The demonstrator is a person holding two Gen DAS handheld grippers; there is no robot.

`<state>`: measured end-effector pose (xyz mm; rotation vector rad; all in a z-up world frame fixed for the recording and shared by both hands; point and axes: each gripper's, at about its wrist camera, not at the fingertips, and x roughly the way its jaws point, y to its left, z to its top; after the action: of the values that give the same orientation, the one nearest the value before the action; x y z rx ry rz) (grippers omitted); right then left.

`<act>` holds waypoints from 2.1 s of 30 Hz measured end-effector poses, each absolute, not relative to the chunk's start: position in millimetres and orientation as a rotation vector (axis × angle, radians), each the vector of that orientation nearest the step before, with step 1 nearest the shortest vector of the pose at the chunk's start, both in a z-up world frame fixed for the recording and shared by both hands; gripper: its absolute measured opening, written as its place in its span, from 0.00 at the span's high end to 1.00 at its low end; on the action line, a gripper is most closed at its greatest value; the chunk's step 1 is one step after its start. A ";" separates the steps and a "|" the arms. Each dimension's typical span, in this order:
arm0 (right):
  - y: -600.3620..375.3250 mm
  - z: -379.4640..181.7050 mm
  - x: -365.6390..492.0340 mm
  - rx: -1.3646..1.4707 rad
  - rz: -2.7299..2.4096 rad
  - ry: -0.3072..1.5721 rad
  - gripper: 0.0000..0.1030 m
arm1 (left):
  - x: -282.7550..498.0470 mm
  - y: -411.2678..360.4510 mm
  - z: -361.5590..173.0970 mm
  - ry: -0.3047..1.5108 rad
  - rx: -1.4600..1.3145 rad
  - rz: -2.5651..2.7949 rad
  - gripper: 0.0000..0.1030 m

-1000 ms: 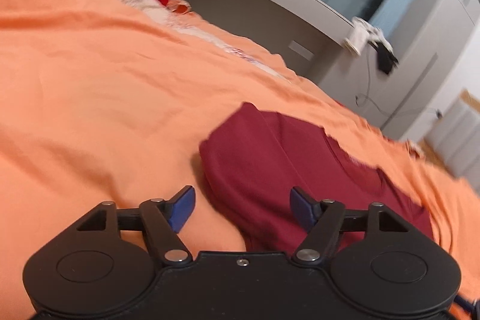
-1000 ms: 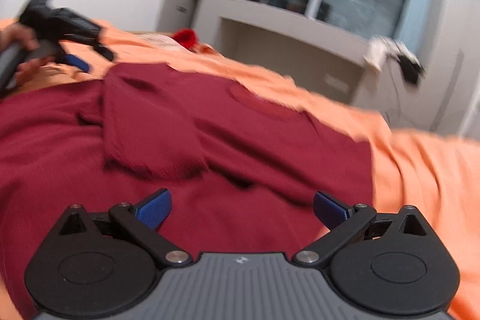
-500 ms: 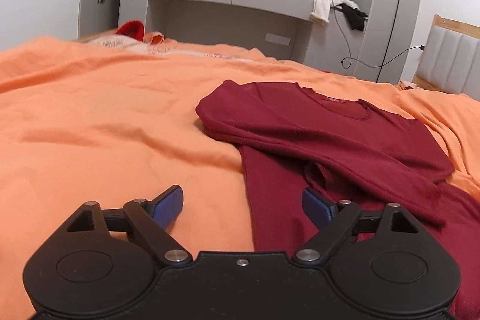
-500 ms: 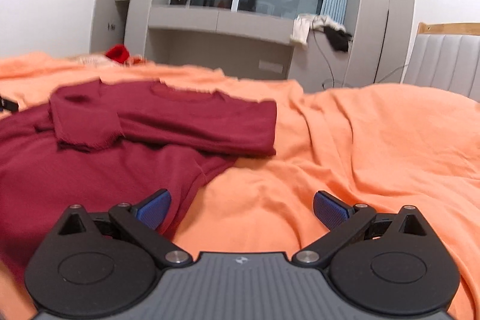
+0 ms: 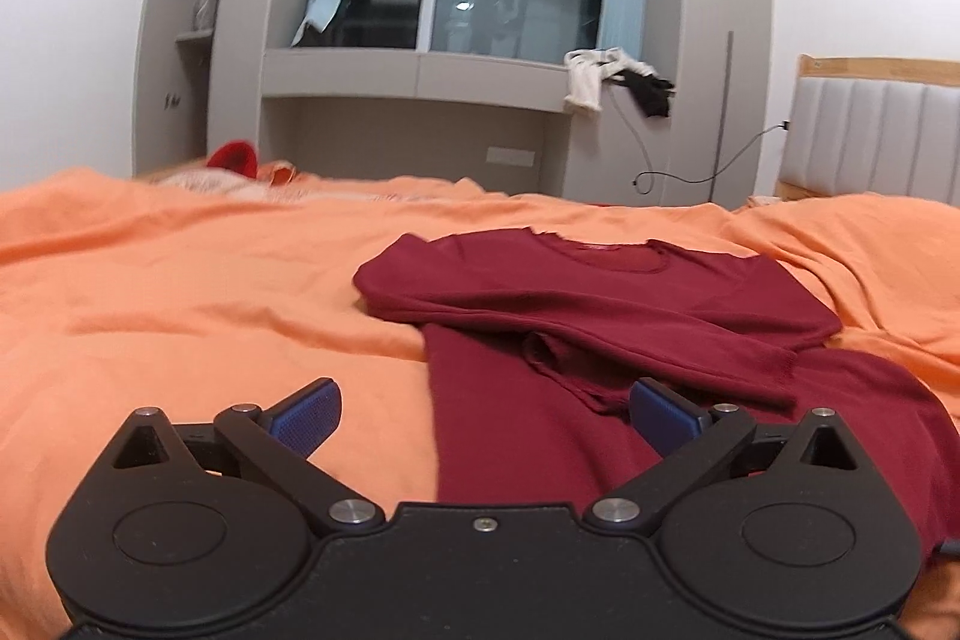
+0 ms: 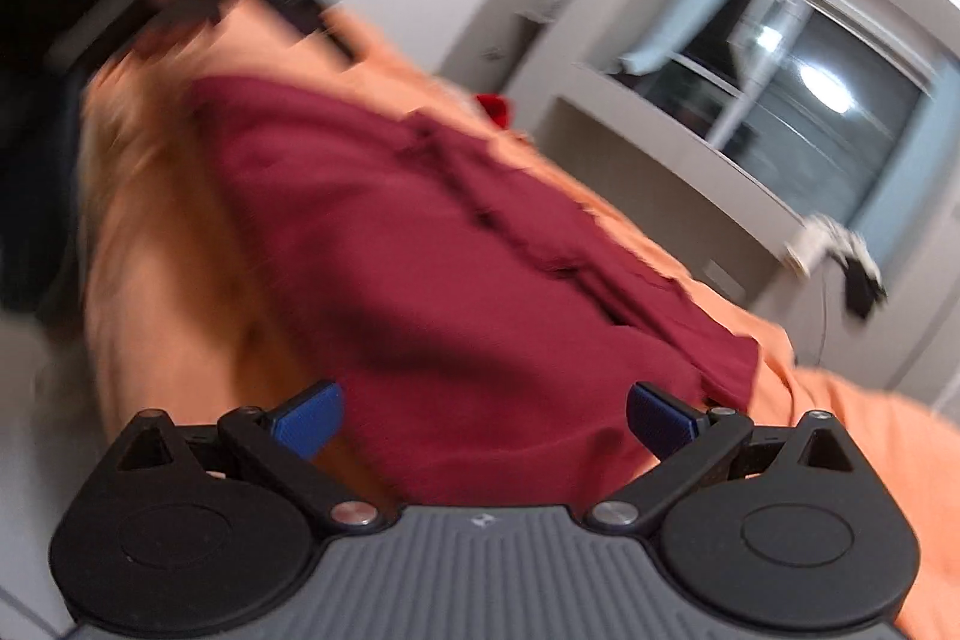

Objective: Fold small clothes
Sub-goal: 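Grasp the sweater side edge with the right gripper and lift it inward, then hold the sweater hem with both grippers and fold it up over the body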

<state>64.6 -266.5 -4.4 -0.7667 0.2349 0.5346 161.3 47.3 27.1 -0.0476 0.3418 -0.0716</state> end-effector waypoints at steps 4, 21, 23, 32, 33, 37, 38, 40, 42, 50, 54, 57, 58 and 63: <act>-246.7 -32.9 57.0 -0.982 0.454 0.194 0.00 | 147.6 37.0 24.1 0.336 -0.010 -0.111 0.01; -245.7 -33.3 41.8 -0.971 0.373 0.116 0.89 | 109.3 -13.9 11.3 0.272 0.192 -0.405 0.01; -248.1 -21.3 41.0 -0.905 0.332 0.067 0.92 | 105.5 -20.8 9.6 0.263 0.223 -0.443 0.01; -256.1 18.6 46.1 -0.677 0.257 -0.046 0.94 | 86.7 -64.4 -11.5 0.197 0.411 -0.550 0.01; -256.5 21.2 45.4 -0.664 0.262 -0.052 0.94 | 85.9 -70.6 -15.8 0.190 0.445 -0.524 0.01; -257.2 25.3 43.1 -0.654 0.264 -0.070 0.94 | 89.3 -94.7 -33.2 0.159 0.588 -0.403 0.08; -258.8 25.5 43.0 -0.657 0.263 -0.071 0.94 | 92.6 -97.9 -35.9 0.166 0.603 -0.375 0.10; -258.8 24.4 39.6 -0.662 0.254 -0.071 0.94 | 96.8 -96.6 -37.2 0.180 0.608 -0.349 0.22; -262.2 25.7 37.9 -0.657 0.235 -0.074 0.94 | 100.5 -95.0 -37.0 0.189 0.613 -0.312 0.29; -269.3 27.5 30.6 -0.626 0.186 -0.085 0.95 | 99.6 -79.9 -28.7 0.185 0.651 -0.039 0.50; -269.3 27.1 29.9 -0.632 0.181 -0.083 0.95 | 102.4 -62.3 -15.4 0.214 0.567 0.062 0.54; -267.4 23.7 29.1 -0.651 0.154 -0.065 0.95 | 102.1 -60.3 -12.9 0.252 0.569 0.088 0.54; -267.8 23.0 27.9 -0.651 0.148 -0.056 0.95 | 101.4 -60.6 -12.8 0.267 0.574 0.084 0.55; -267.6 21.2 20.9 -0.644 0.140 -0.056 0.95 | 88.0 -61.0 -11.8 0.285 0.576 0.058 0.94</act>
<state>20.9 -267.6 21.2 -0.6443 -0.0558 0.1397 88.0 -61.0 -11.8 0.5759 0.2852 0.0580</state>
